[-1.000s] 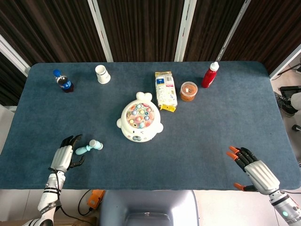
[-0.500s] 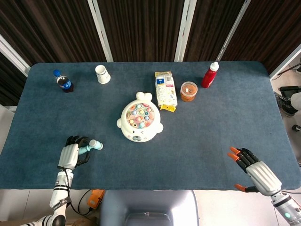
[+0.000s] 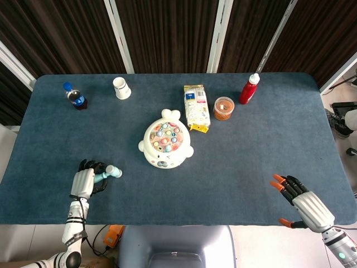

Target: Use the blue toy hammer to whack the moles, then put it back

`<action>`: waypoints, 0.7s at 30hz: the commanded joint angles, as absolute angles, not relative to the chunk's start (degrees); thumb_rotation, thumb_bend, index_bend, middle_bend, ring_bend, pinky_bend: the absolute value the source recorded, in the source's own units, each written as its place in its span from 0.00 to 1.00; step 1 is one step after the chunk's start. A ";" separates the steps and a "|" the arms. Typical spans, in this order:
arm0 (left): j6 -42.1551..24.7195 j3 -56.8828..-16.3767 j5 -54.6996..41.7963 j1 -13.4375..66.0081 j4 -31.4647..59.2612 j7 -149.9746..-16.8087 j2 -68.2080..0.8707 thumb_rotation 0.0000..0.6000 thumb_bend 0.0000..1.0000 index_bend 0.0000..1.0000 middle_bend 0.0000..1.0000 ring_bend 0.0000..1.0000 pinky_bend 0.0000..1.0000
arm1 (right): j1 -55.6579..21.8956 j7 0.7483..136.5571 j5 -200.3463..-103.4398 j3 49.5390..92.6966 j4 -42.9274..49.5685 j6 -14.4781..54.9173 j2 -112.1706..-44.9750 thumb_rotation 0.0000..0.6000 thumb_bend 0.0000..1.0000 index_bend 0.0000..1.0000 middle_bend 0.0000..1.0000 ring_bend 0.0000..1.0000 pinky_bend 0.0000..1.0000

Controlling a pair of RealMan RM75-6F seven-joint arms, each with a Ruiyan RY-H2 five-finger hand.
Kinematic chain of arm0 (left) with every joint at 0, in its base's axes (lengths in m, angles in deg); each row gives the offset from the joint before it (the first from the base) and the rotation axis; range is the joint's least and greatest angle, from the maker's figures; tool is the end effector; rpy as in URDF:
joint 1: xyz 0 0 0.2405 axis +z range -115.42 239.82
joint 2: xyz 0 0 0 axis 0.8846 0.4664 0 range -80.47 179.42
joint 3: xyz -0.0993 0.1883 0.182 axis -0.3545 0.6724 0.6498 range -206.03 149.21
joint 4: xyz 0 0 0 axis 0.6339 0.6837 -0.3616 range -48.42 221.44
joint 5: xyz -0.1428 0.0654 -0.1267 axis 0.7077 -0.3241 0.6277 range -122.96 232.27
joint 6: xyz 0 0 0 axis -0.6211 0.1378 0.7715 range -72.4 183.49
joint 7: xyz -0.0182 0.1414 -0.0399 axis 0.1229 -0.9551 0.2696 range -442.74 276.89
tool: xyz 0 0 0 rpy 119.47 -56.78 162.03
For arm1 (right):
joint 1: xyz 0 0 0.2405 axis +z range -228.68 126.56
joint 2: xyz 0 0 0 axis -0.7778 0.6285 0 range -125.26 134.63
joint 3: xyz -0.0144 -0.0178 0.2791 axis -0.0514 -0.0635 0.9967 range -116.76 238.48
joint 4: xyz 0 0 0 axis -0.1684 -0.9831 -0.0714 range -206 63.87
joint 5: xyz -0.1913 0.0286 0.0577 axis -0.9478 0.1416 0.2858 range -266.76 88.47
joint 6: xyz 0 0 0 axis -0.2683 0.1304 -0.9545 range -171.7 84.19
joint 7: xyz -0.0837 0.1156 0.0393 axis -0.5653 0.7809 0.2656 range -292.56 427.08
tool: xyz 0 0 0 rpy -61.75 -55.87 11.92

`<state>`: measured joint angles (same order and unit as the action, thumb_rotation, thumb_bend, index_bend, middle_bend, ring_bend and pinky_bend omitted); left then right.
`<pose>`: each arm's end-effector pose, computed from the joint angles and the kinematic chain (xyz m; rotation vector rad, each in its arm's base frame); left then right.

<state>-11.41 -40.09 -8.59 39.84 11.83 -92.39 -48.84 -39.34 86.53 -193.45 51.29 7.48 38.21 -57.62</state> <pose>-0.2825 0.2963 -0.0211 -1.3319 -1.2585 -0.9169 -0.3414 -0.1756 0.1571 1.8556 -1.0080 0.9233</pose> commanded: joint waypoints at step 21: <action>-11.32 -40.05 -9.02 39.08 10.00 -93.74 -48.33 1.00 0.41 0.37 0.38 0.18 0.00 | -39.33 86.80 -193.25 51.27 7.42 38.42 -57.55 1.00 0.09 0.00 0.00 0.00 0.03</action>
